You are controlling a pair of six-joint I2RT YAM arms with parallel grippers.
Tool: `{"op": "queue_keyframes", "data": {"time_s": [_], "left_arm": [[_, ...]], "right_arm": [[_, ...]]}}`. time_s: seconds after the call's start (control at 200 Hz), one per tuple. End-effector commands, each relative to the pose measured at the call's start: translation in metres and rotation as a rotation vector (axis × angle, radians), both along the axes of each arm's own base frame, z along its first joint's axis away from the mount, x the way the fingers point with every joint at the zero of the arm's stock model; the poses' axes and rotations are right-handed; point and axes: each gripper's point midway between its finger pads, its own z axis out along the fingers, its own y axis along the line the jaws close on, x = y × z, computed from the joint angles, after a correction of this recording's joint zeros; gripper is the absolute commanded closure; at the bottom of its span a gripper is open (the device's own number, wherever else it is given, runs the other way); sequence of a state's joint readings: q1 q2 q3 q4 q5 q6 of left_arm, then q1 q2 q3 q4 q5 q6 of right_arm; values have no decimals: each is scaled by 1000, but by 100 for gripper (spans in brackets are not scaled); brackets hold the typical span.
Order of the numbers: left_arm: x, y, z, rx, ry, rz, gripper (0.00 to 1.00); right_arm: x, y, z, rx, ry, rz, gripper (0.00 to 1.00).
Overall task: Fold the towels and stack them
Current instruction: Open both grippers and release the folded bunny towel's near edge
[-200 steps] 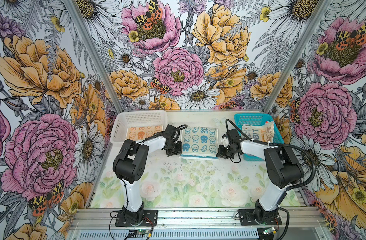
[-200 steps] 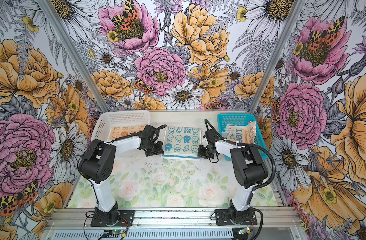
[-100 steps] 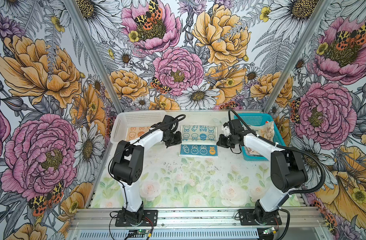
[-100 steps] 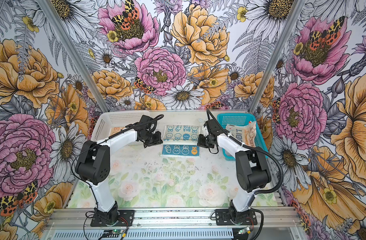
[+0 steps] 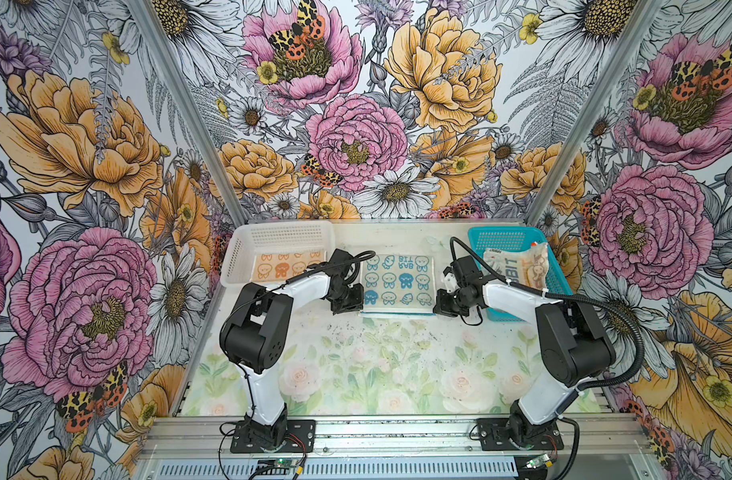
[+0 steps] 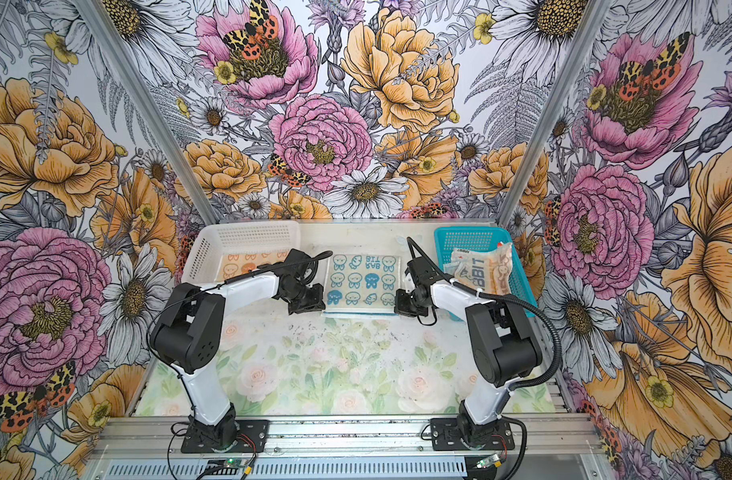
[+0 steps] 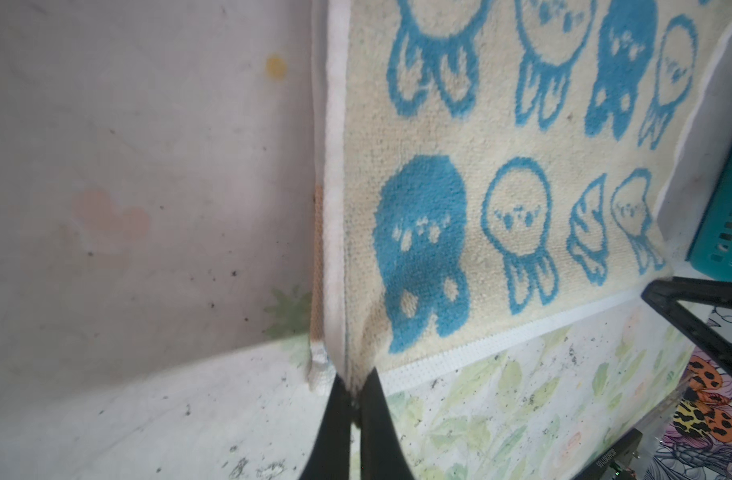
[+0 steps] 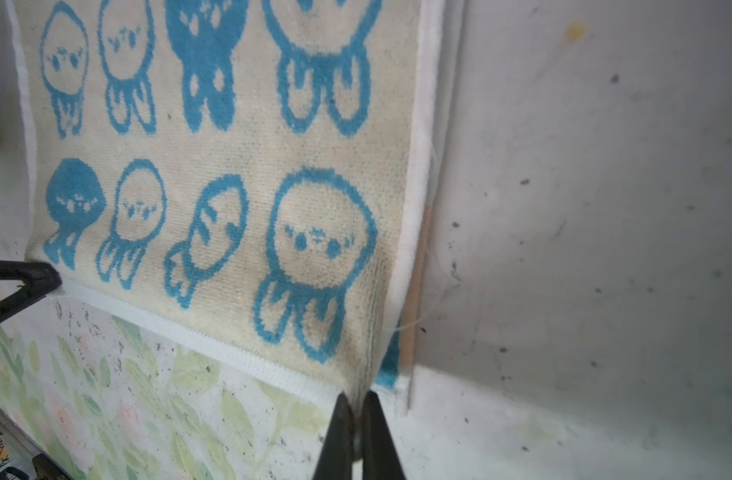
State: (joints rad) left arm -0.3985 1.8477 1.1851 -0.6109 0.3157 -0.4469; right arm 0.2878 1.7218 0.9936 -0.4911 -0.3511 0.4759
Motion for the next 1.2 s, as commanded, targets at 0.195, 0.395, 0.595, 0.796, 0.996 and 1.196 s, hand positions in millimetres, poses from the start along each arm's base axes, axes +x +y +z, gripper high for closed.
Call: {"op": "queue_keyframes", "data": {"time_s": [0.195, 0.395, 0.595, 0.796, 0.996, 1.196], "left_arm": [[12, 32, -4, 95, -14, 83, 100], [14, 33, 27, 62, -67, 92, 100], [-1, 37, 18, 70, -35, 91, 100], [-13, 31, -10, 107, 28, 62, 100], [-19, 25, -31, 131, 75, 36, 100], [-22, 22, -35, 150, 80, 24, 99]], "right_arm": [[0, -30, -19, -126, 22, -73, 100], [4, -30, 13, -109, -45, -82, 100], [-6, -31, 12, -110, -38, -72, 100], [-14, -31, -13, -143, 24, -58, 100], [-15, -32, -23, -152, 40, -61, 100], [-16, -29, -28, -154, 54, -54, 94]]}}
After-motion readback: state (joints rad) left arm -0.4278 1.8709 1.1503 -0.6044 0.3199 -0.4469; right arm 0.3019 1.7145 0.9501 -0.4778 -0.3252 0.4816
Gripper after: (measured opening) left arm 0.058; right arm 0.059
